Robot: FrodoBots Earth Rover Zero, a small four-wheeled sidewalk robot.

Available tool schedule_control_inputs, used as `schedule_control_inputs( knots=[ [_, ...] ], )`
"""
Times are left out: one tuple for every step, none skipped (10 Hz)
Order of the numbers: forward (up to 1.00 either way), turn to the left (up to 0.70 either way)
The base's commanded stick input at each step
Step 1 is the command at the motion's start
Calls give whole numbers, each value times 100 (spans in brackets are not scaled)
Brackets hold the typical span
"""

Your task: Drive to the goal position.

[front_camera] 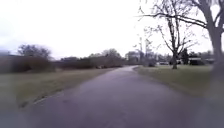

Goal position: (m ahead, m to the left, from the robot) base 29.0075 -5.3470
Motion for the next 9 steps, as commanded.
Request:
schedule_control_inputs(
  knots=[
    [100,0],
    [100,0],
    [100,0],
    [100,0],
    [100,0],
    [100,0],
    [100,0],
    [100,-1],
    [100,-19]
  ],
)
